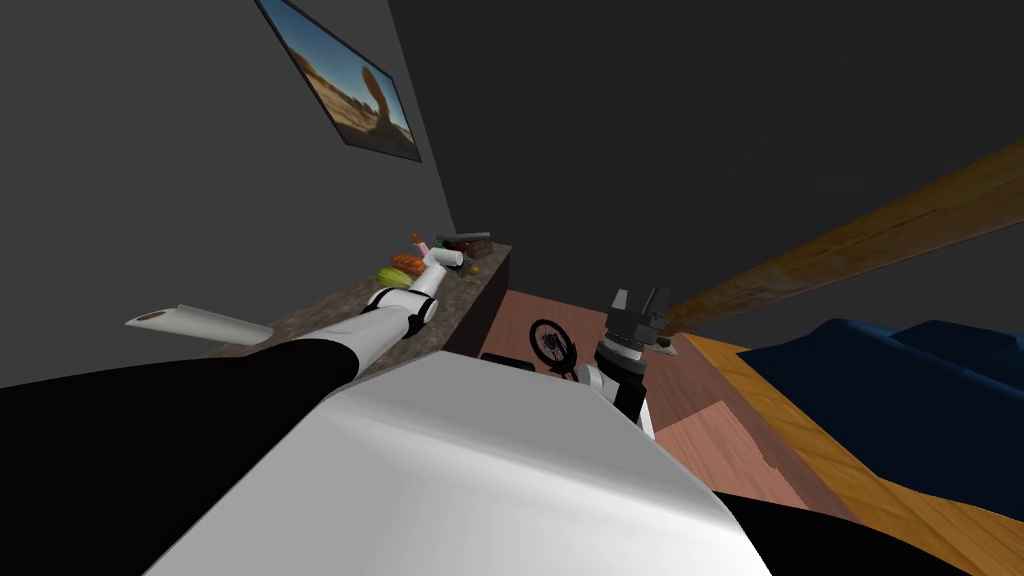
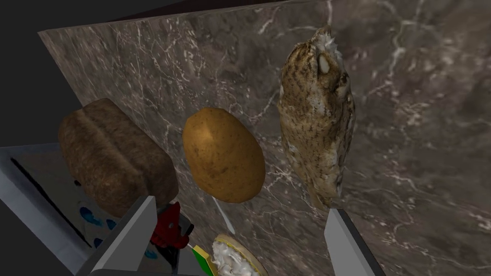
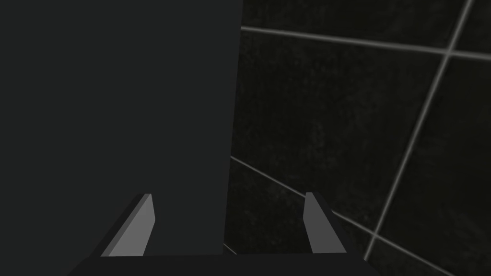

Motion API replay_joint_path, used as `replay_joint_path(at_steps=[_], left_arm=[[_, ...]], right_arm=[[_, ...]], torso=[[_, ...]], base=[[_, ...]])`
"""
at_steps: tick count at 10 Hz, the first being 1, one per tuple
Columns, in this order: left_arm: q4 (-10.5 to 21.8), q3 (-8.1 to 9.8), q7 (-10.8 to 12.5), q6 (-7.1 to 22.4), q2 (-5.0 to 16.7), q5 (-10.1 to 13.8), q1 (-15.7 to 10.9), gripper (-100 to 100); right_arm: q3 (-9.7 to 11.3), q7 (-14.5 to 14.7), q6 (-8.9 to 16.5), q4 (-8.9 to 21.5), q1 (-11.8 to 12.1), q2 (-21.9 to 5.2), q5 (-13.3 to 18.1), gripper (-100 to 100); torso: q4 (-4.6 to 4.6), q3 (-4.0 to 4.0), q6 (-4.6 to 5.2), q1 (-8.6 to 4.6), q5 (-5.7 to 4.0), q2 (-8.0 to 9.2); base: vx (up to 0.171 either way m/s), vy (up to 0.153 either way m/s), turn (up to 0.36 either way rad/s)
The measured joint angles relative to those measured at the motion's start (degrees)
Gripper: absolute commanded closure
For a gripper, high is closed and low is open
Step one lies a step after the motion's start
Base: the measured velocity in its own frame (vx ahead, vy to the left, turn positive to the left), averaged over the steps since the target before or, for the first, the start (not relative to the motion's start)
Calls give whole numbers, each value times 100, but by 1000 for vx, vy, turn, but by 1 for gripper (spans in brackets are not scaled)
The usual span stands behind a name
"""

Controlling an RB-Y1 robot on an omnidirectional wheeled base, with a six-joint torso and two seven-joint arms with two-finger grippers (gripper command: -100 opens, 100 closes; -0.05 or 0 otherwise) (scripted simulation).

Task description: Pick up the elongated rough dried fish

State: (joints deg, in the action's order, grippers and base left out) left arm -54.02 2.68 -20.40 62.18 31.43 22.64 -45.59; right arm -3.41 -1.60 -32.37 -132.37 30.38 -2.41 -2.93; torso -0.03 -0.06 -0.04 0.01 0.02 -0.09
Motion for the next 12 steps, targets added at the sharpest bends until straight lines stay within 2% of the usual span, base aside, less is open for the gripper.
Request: replay_joint_path(at_steps=[2,4,6,10,12], left_arm=[[292,-1,-68,366,103,71,-219,-100],[475,-15,-89,671,138,86,-267,-100],[763,-30,-145,865,176,105,-406,-100],[1166,-58,-230,1201,230,121,-521,-100],[1625,-98,-320,1346,230,108,-620,-100]], right_arm=[[0,0,0,0,0,0,0,0],[0,0,0,0,0,0,0,0],[0,0,0,0,0,0,0,0],[0,0,0,0,0,0,0,0],[0,0,0,0,1,0,0,0]], torso=[[-2,-5,0,3,0,-10],[-3,-7,-1,4,1,-12],[-3,-8,0,5,1,-14],[-3,-7,0,5,2,-12],[-10,-24,0,7,2,-41]], base=[[54,13,-11],[54,11,-6],[58,15,-8],[68,14,-8],[147,28,-18]])
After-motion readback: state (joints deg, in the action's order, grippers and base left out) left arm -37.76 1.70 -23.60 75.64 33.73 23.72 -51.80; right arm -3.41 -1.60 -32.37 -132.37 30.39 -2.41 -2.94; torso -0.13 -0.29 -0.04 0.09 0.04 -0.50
